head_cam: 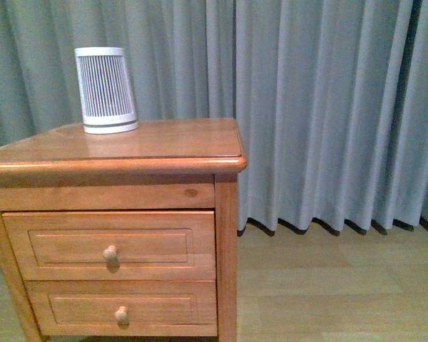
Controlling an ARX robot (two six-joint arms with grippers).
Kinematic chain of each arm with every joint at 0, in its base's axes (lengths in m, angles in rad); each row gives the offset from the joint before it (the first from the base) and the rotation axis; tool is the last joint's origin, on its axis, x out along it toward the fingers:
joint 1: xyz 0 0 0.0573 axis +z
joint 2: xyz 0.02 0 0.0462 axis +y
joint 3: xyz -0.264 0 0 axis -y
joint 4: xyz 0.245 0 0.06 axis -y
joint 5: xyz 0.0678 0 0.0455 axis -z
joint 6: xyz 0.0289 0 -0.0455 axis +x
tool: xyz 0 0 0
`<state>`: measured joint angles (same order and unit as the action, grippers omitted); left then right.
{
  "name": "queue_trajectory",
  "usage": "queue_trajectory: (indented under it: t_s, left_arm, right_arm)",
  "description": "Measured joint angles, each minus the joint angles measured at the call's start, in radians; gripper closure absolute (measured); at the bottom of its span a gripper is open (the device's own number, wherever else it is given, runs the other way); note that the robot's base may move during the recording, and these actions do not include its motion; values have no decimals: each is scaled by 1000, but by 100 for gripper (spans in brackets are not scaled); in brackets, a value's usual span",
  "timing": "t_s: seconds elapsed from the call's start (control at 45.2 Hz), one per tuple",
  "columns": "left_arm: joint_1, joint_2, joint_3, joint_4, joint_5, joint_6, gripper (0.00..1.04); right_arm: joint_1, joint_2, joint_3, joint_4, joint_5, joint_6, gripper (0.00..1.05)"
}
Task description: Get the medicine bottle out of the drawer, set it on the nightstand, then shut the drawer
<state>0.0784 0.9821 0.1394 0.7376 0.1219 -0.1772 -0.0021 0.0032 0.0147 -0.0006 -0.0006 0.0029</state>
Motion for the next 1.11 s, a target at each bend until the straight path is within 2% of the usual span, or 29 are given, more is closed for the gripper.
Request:
queue_trajectory:
  t_s: [0.044, 0.177, 0.332, 0.509, 0.664, 1.107]
  left_arm:
    - [-6, 159, 54, 113, -19, 0, 7]
    - [-55, 507, 216, 281, -90, 16, 7]
    - [-122, 731, 363, 360, -151, 39, 7]
    - [-192, 933, 518, 415, -202, 53, 7]
    - [-234, 1101, 654, 439, -208, 95, 7]
    - [-241, 1354, 894, 386, -214, 143, 7]
  right_arm:
    - [0, 0, 0, 0, 0, 0, 7]
    - [0, 0, 0, 0, 0, 0, 7]
    - [0, 0, 0, 0, 0, 0, 7]
    - [0, 0, 0, 0, 0, 0, 7]
    - [0, 0, 0, 0, 0, 0, 7]
    - [0, 0, 0, 0, 0, 0, 7]
